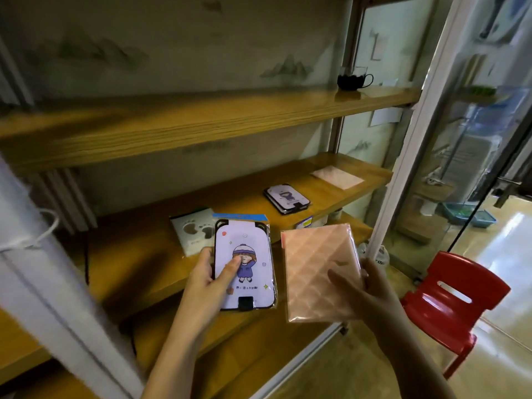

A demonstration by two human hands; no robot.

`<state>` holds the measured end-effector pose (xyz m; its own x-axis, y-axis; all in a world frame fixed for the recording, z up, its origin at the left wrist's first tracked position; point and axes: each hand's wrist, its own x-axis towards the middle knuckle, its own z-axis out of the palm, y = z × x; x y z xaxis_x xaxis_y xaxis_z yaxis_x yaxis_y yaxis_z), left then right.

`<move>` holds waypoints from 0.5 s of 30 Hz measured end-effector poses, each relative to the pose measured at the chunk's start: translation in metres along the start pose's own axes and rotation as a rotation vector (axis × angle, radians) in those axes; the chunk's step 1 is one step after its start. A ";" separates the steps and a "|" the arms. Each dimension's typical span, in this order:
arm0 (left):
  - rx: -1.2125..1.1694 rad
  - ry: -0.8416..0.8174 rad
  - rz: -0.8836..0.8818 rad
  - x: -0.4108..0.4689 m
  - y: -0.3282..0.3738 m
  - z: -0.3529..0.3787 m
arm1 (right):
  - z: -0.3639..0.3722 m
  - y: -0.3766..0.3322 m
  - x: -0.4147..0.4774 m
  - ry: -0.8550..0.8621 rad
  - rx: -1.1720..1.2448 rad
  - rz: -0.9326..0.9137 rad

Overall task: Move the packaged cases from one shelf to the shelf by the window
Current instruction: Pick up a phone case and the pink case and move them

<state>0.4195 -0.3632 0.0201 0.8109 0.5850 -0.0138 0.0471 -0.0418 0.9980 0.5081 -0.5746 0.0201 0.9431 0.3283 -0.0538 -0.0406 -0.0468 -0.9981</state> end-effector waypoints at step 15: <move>0.011 0.124 -0.081 0.193 -0.002 0.118 | -0.069 -0.002 0.187 0.102 -0.039 0.062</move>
<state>0.6448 -0.3453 0.0086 0.7262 0.6821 -0.0862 0.1165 0.0014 0.9932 0.7070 -0.5780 0.0139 0.9680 0.2257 -0.1101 -0.0891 -0.1012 -0.9909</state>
